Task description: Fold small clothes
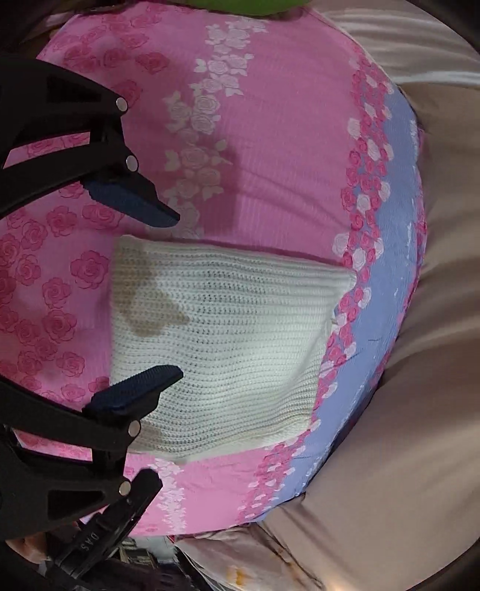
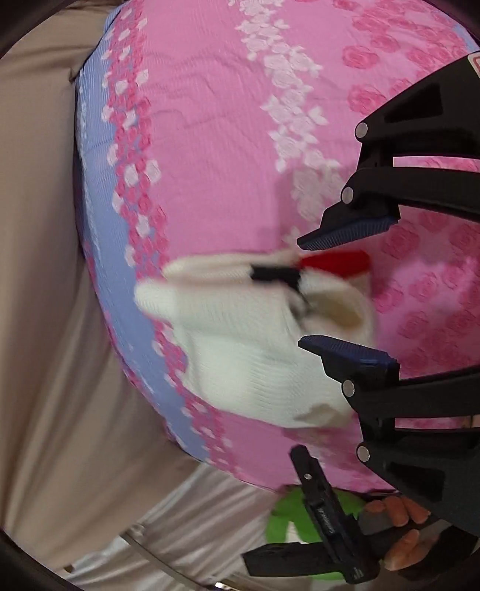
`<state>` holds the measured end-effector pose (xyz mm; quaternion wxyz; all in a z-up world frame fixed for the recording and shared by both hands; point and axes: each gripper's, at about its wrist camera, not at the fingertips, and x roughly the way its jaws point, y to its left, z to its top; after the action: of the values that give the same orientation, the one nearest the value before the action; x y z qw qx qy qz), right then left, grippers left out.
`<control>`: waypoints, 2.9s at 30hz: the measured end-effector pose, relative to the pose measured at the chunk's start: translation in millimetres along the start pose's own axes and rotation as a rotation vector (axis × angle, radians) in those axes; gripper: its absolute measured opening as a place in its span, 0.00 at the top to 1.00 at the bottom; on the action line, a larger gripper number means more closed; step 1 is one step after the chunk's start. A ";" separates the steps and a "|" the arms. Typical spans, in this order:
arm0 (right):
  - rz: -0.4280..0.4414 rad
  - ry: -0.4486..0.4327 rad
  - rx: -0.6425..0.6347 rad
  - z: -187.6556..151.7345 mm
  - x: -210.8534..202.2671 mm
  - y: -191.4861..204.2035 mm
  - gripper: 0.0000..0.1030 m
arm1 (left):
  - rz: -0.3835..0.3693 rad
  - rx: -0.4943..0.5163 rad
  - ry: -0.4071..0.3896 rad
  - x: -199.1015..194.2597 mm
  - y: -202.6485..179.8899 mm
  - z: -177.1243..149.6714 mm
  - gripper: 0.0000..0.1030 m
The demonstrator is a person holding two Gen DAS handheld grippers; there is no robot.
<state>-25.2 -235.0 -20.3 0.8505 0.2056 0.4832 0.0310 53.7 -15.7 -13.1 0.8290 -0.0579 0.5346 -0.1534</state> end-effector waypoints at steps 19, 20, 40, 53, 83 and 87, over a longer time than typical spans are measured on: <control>-0.121 0.186 0.018 6.5 80.1 -17.4 0.80 | 0.172 0.065 0.150 69.5 16.6 -8.3 0.29; -0.100 0.193 0.068 -3.4 90.3 -29.8 0.74 | 0.180 0.077 0.140 65.6 14.6 -9.0 0.29; -0.340 -0.055 -0.080 -2.8 6.9 36.8 0.46 | 0.298 0.164 -0.105 10.6 -33.9 -11.5 0.12; -0.361 -0.047 -0.078 -11.1 10.7 41.9 0.45 | 0.336 0.185 -0.129 9.0 -46.5 -18.8 0.12; -0.397 -0.055 -0.078 -15.6 5.8 46.5 0.45 | 0.369 0.176 -0.155 1.3 -52.6 -25.0 0.17; -0.399 -0.053 -0.086 -14.2 6.6 46.5 0.45 | 0.372 0.174 -0.152 2.5 -52.9 -23.9 0.17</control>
<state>-26.8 -186.4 -14.4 0.8601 0.0699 0.4901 -0.1229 22.9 -64.9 -11.6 0.8830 0.1020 0.4566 -0.0384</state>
